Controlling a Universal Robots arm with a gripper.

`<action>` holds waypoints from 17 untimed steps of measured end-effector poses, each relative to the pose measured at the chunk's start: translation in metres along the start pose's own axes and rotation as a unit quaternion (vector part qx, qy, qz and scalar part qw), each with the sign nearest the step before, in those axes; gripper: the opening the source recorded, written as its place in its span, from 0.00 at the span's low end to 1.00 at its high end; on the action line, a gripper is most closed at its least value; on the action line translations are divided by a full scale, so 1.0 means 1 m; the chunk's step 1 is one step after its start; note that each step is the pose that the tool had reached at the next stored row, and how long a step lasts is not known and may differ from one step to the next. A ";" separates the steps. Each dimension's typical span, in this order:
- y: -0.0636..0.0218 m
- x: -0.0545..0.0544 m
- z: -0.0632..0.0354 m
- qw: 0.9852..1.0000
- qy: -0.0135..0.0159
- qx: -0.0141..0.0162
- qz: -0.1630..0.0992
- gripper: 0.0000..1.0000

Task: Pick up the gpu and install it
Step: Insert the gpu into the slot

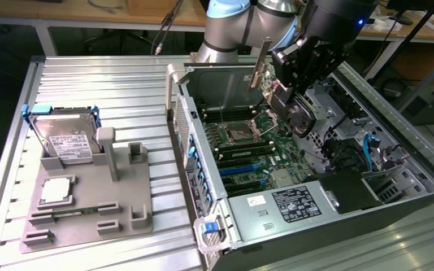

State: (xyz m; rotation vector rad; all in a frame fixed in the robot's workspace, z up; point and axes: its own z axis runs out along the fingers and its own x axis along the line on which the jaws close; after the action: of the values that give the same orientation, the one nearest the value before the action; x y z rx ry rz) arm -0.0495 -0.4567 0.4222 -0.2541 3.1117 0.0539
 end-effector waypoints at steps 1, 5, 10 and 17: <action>0.0000 0.000 0.0000 1.000 0.000 0.000 0.000 0.27; 0.0000 0.000 0.0000 1.000 0.000 0.000 0.000 0.27; 0.0001 0.000 0.0000 1.000 0.000 0.000 0.000 0.27; 0.0001 0.000 0.0000 1.000 0.000 0.000 -0.003 0.27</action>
State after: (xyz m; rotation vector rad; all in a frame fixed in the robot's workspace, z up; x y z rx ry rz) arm -0.0496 -0.4567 0.4222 -0.2643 3.1110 0.0539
